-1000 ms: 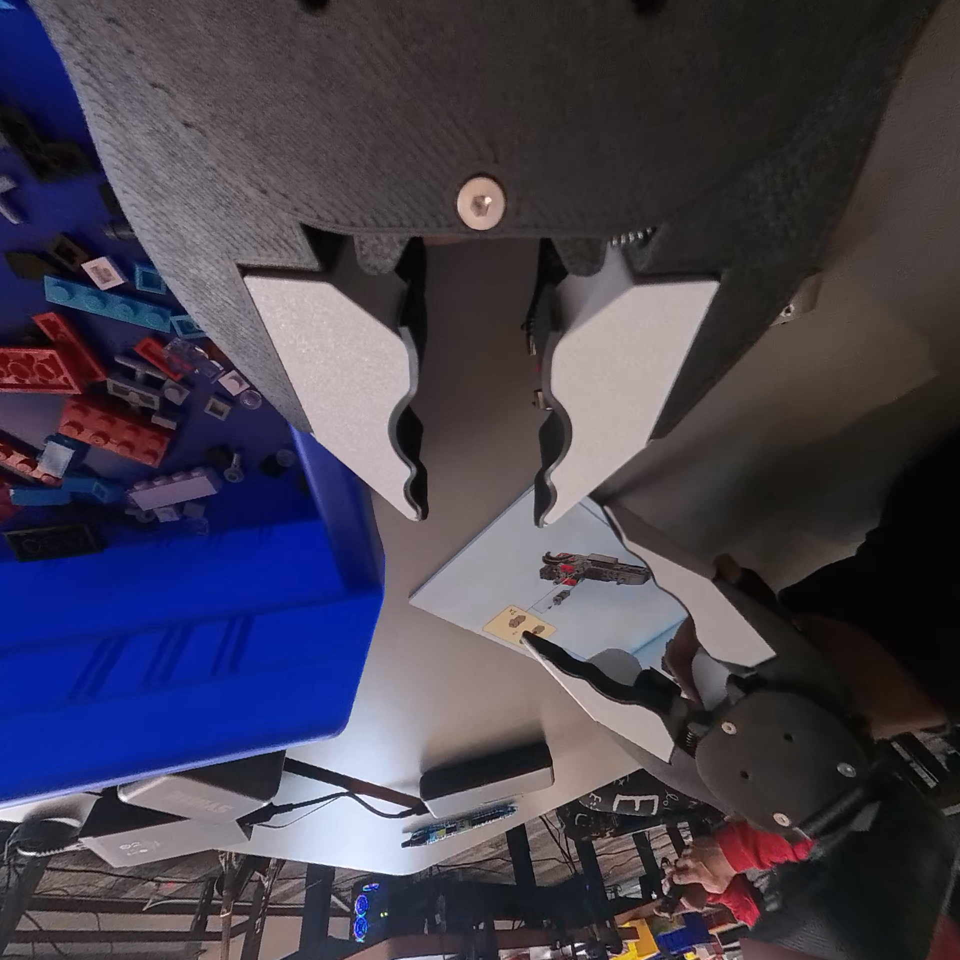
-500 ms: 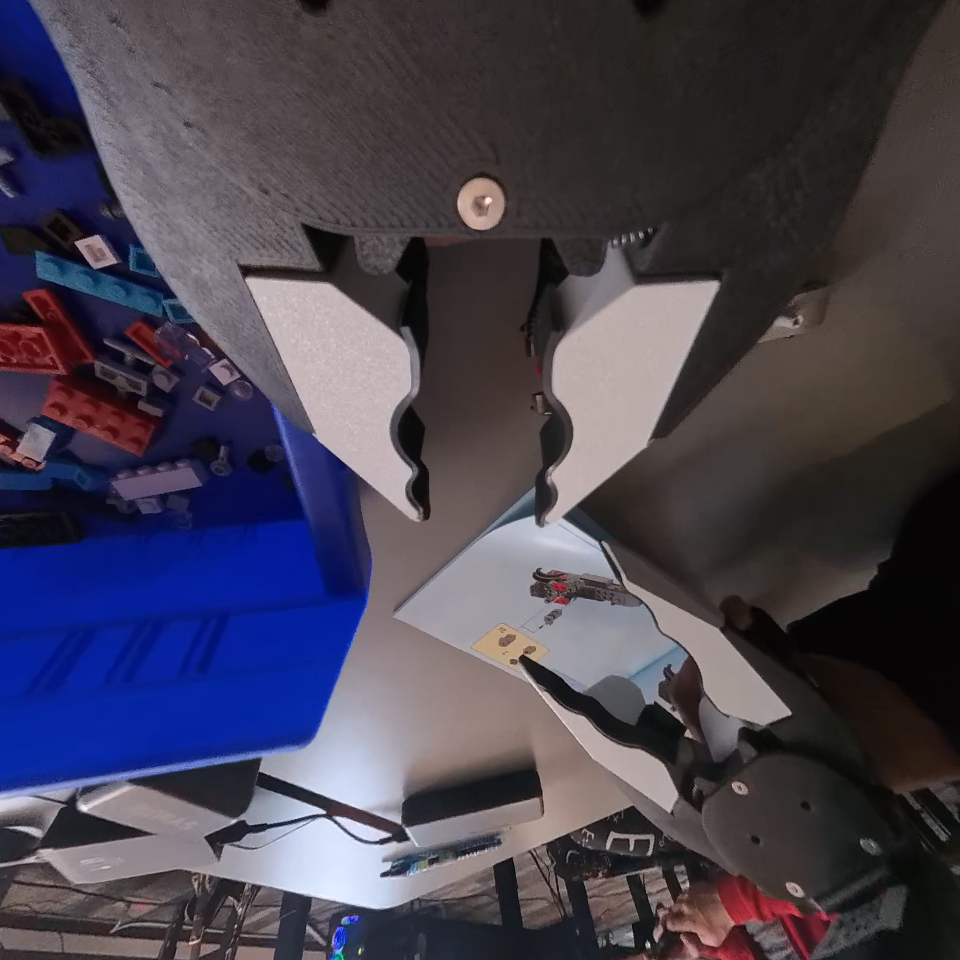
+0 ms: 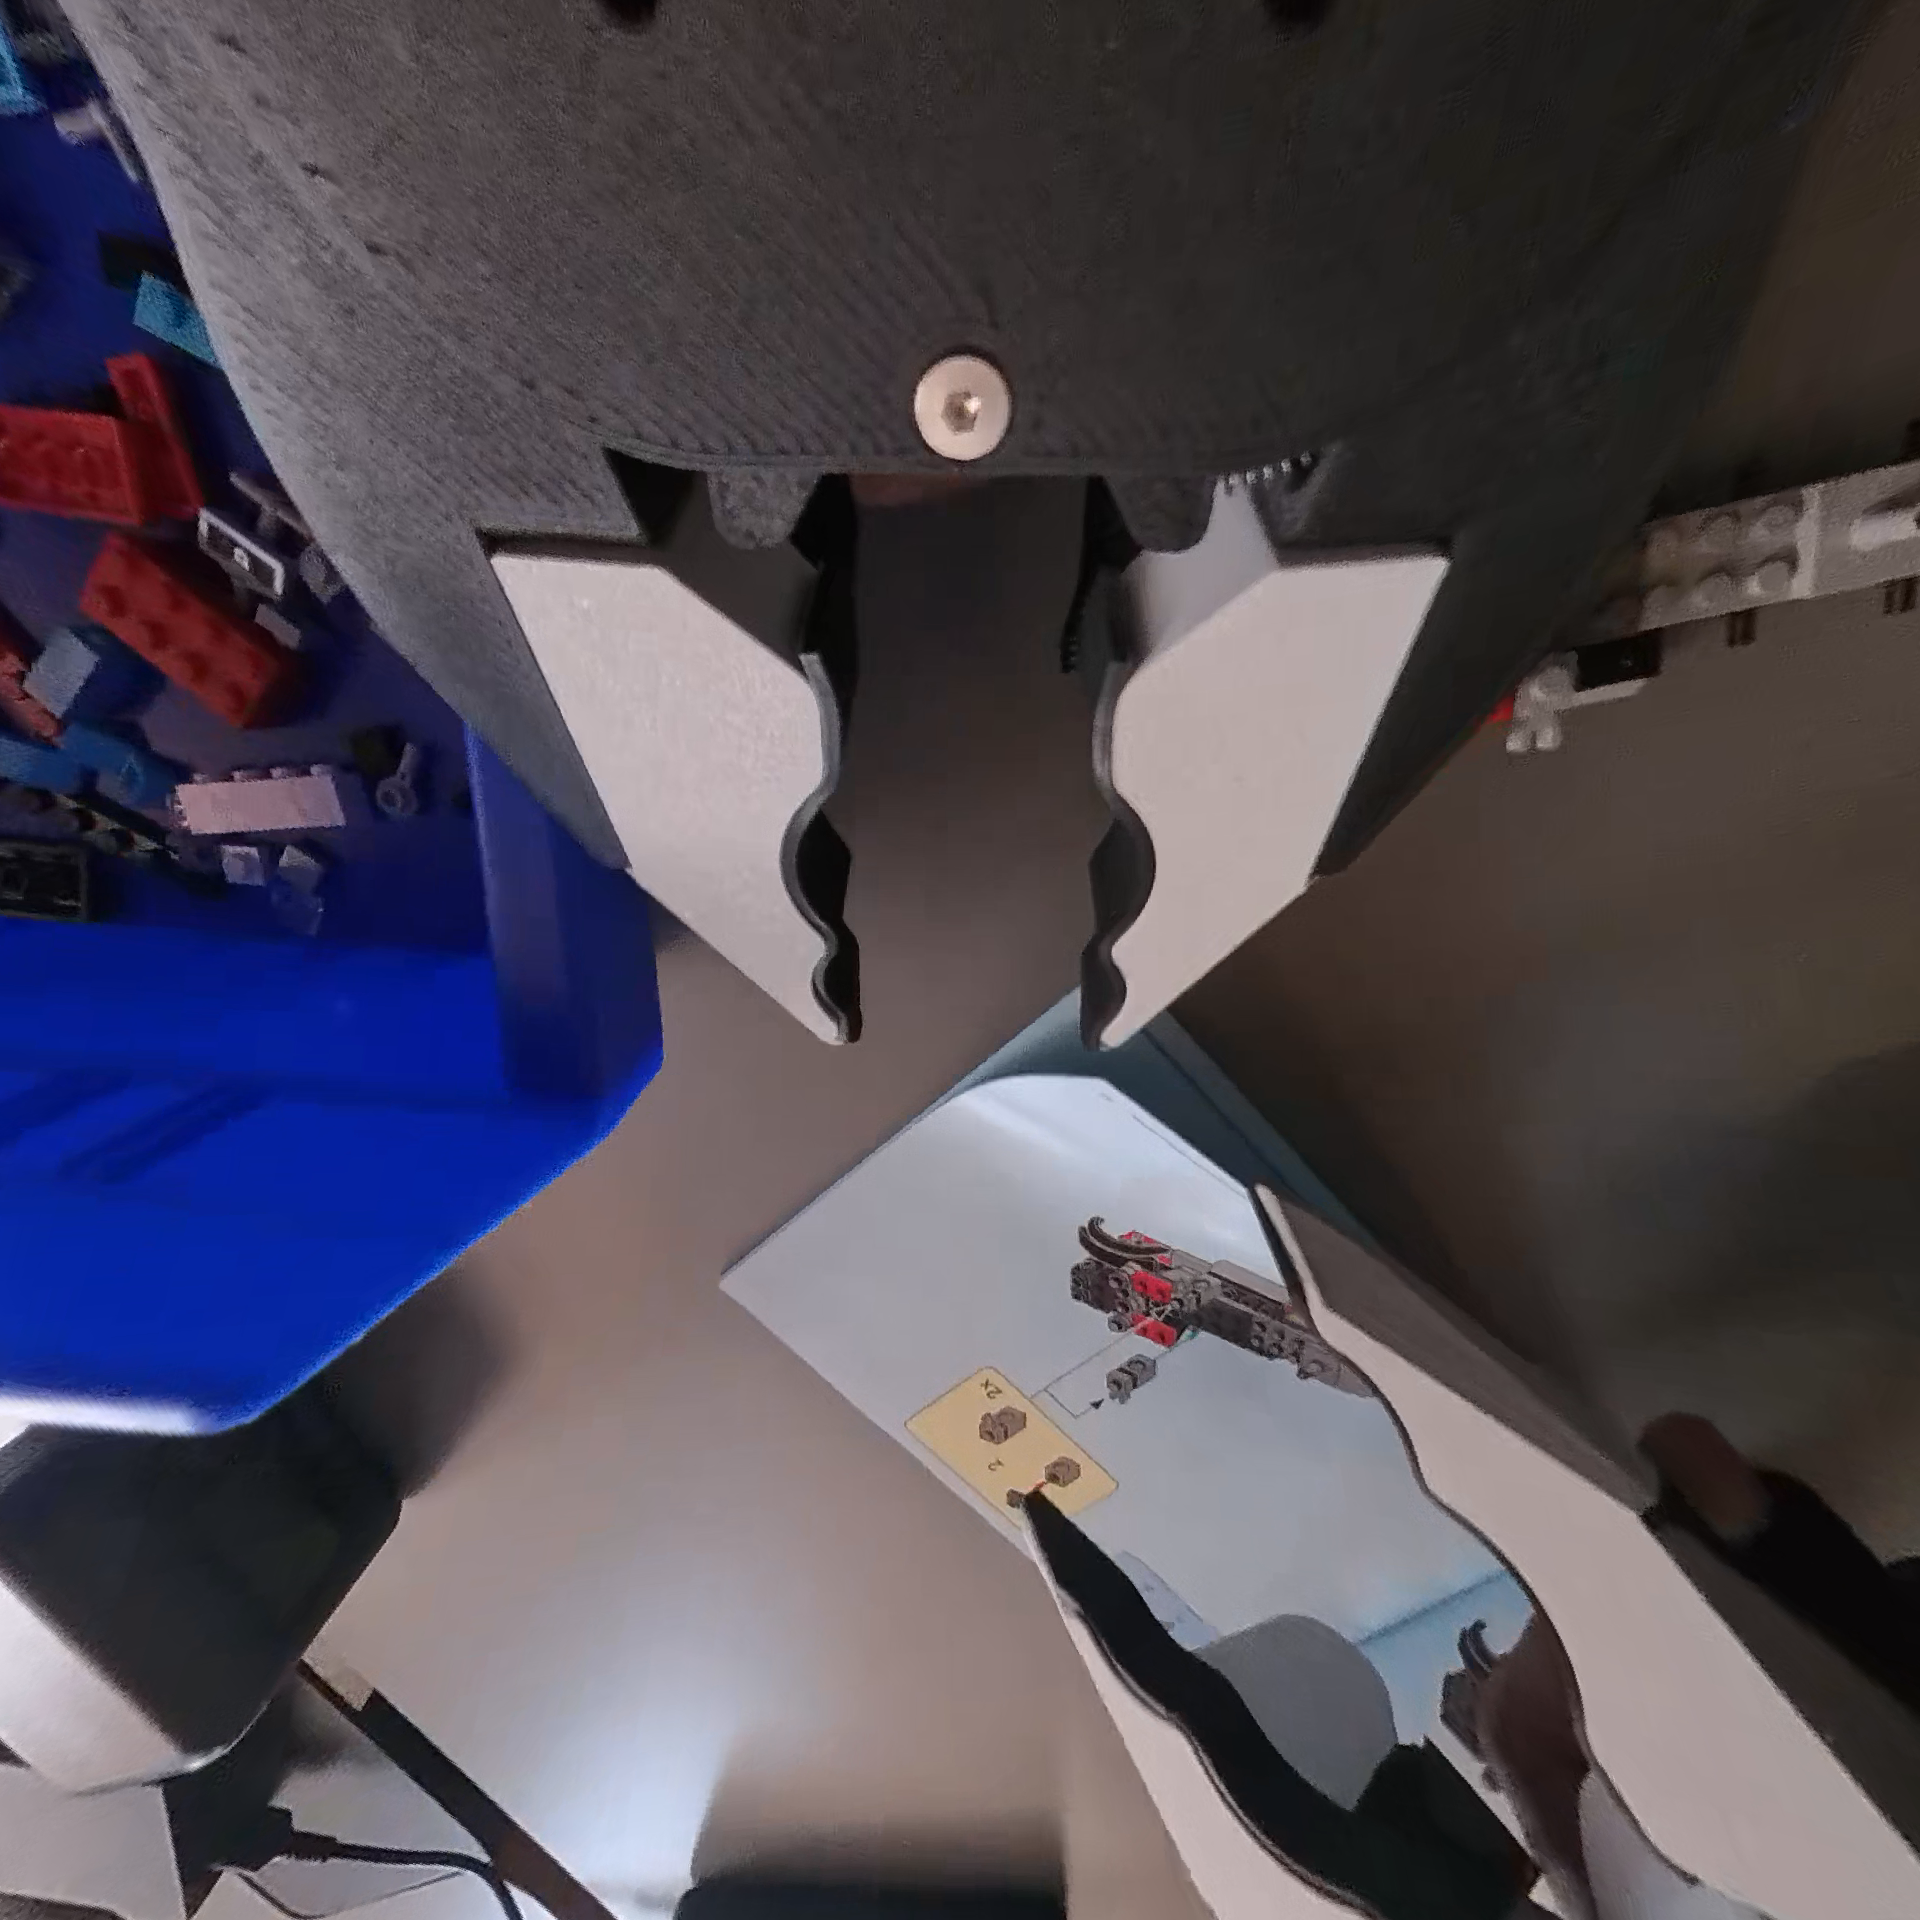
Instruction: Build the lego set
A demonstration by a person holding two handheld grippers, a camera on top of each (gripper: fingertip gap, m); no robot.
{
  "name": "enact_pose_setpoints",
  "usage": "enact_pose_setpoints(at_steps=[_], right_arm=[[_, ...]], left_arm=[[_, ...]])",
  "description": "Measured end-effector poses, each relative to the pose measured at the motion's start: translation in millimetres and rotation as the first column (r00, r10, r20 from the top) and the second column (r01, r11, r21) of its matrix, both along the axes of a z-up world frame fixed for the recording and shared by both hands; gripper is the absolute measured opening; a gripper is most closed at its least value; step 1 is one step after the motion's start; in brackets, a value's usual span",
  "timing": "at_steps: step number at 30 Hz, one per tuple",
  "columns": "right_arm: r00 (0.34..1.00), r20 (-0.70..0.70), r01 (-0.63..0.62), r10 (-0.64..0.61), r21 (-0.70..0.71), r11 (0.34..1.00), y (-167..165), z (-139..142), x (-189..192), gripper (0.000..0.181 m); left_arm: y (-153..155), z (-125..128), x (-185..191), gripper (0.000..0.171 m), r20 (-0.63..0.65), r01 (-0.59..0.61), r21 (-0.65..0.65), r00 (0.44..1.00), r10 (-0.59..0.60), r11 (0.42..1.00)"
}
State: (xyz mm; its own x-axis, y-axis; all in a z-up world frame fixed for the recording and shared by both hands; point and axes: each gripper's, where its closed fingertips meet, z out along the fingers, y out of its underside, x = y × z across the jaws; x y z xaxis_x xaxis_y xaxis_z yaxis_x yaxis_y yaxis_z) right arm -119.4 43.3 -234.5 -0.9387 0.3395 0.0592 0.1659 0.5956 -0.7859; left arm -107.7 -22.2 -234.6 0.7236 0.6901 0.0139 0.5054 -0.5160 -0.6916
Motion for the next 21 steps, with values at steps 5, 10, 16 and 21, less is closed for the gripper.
enact_pose_setpoints(at_steps=[5, 10, 16, 21], right_arm=[[1.0, 0.013, 0.004, -0.004, -0.032, 0.999, -9.8, 4.7, -5.5, 0.044], [1.0, 0.026, 0.017, -0.015, -0.054, 0.998, -15.7, 7.1, -9.5, 0.044], [0.999, 0.022, 0.029, -0.028, -0.062, 0.998, -16.9, 7.7, -12.7, 0.044], [0.999, 0.011, 0.033, -0.032, -0.057, 0.998, -17.7, 6.2, -13.7, 0.044]], left_arm=[[-0.2, -1.2, 0.2, 0.092, 0.01, -0.002, 0.006, 1.0, 0.002, 1.0], [-1.6, 0.4, -0.4, 0.092, 0.013, -0.011, 0.018, 1.0, 0.011, 1.0], [2.9, 18.6, -4.8, 0.09, -0.005, -0.045, 0.129, 0.999, 0.046, 0.991], [12.0, 31.2, -9.2, 0.081, 0.007, -0.092, 0.233, 0.996, 0.093, 0.968]])
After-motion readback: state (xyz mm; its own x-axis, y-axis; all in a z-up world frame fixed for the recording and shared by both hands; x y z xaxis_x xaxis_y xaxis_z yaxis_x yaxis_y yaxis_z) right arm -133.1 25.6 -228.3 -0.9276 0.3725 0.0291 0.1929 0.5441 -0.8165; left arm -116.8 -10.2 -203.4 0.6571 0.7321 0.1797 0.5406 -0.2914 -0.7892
